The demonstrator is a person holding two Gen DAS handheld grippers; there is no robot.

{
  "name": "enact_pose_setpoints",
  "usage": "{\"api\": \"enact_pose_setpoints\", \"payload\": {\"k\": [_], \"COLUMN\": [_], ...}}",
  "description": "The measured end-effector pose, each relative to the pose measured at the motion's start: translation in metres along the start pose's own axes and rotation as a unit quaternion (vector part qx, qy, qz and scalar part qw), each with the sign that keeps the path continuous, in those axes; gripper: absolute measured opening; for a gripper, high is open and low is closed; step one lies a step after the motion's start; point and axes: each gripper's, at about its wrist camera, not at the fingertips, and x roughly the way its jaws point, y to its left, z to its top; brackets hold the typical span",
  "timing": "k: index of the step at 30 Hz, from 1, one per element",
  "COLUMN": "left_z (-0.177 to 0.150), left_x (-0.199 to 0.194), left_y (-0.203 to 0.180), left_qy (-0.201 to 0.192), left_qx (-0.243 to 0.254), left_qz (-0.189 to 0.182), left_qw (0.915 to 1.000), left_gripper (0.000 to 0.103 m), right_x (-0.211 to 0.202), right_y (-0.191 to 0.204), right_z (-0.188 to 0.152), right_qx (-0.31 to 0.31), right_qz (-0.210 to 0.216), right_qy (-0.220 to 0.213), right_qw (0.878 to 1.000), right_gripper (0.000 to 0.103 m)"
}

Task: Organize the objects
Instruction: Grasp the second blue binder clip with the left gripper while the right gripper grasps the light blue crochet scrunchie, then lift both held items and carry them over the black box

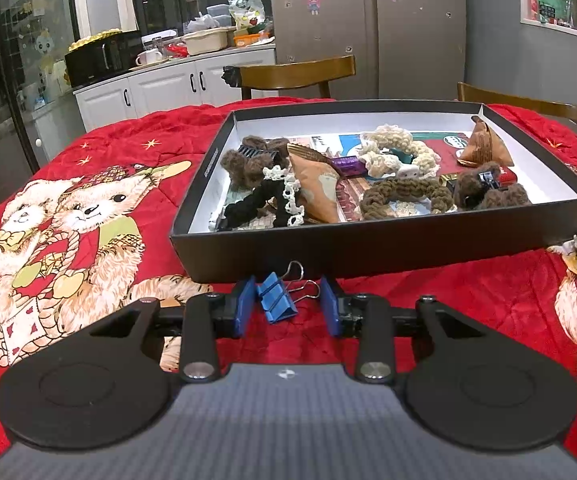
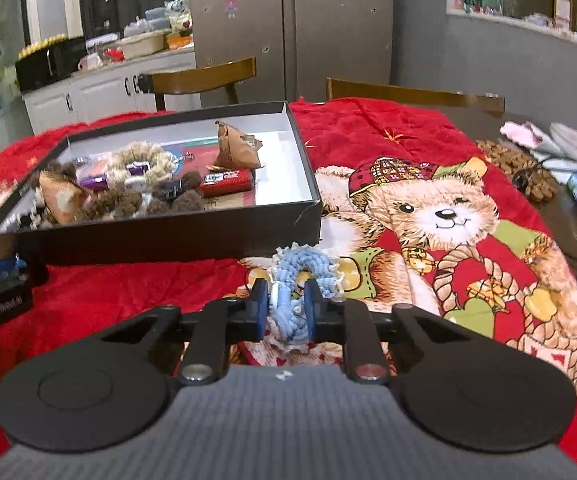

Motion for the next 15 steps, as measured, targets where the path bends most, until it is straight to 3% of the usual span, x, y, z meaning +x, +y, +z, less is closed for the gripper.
{"api": "enact_pose_setpoints", "payload": {"k": [2,11,15], "left_z": [0.0,-0.003,-0.003], "left_x": [-0.001,-0.008,-0.013], "left_y": [0.001,0.0,-0.001], "left_qy": [0.0,0.001,0.001], "left_qx": [-0.002,-0.002,-0.001], "left_qz": [0.002,0.008,-0.001], "left_qw": [1.0,1.0,1.0], "left_gripper": [0.041,0.041,0.041], "right_x": [-0.002,-0.008,-0.017], "right_y": [-0.005,-0.016,-0.018], "right_z": [0.002,0.006,0.008], "right_qx": [0.016,0.062,0.07], "right_qz": [0.014,0.056,0.07], "right_qy": [-0.002,-0.003,-0.023], "right_qw": [1.0,0.996,0.995], "right_gripper": [0.015,0.014,0.014]}}
